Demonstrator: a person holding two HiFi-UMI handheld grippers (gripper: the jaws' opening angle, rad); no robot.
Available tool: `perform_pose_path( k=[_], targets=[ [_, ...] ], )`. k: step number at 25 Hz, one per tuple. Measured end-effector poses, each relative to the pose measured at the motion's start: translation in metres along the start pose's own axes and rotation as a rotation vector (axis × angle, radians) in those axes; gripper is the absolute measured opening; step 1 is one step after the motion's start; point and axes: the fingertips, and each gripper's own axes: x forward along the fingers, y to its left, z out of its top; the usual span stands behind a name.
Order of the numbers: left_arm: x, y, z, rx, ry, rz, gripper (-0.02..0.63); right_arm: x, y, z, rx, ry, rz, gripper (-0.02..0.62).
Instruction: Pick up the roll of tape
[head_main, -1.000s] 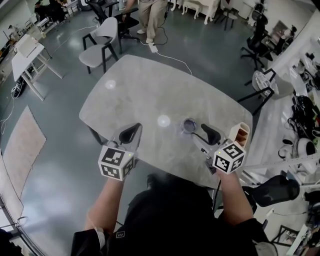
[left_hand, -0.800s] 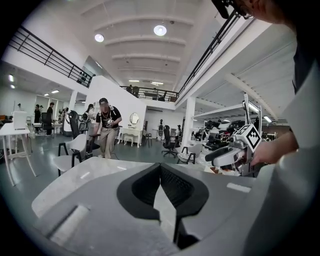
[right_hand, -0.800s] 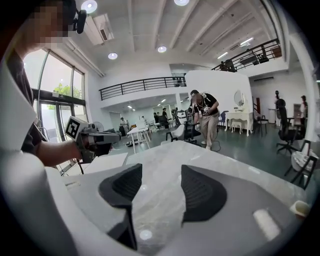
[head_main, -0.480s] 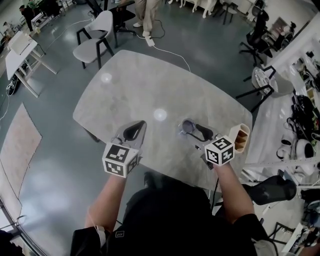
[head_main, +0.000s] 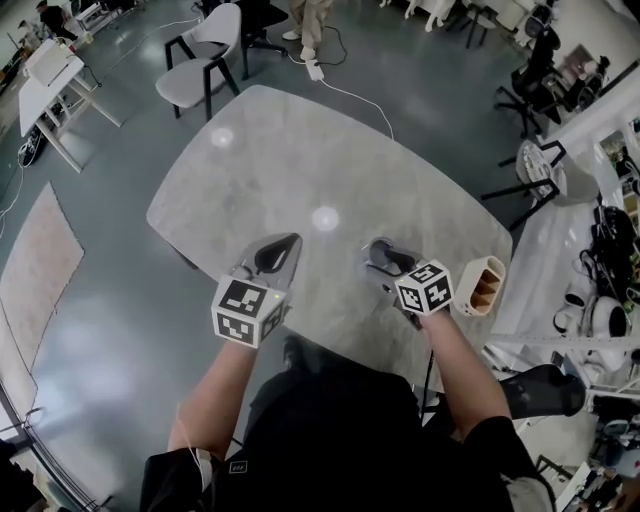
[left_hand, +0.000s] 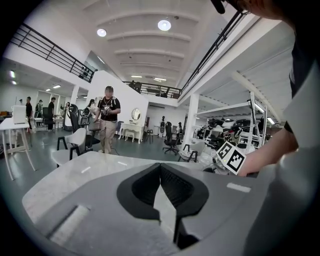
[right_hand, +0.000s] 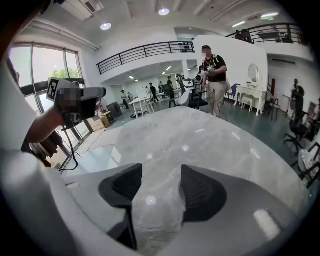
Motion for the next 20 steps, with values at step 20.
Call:
perform_pose_path(
  k=[20],
  targets=[
    [0.006,0.019,-0.031,-0.056,0.039,0.038,0.011,0.079,-0.025,-0.063,-0.04,0.323,0.015,0.236]
  ],
)
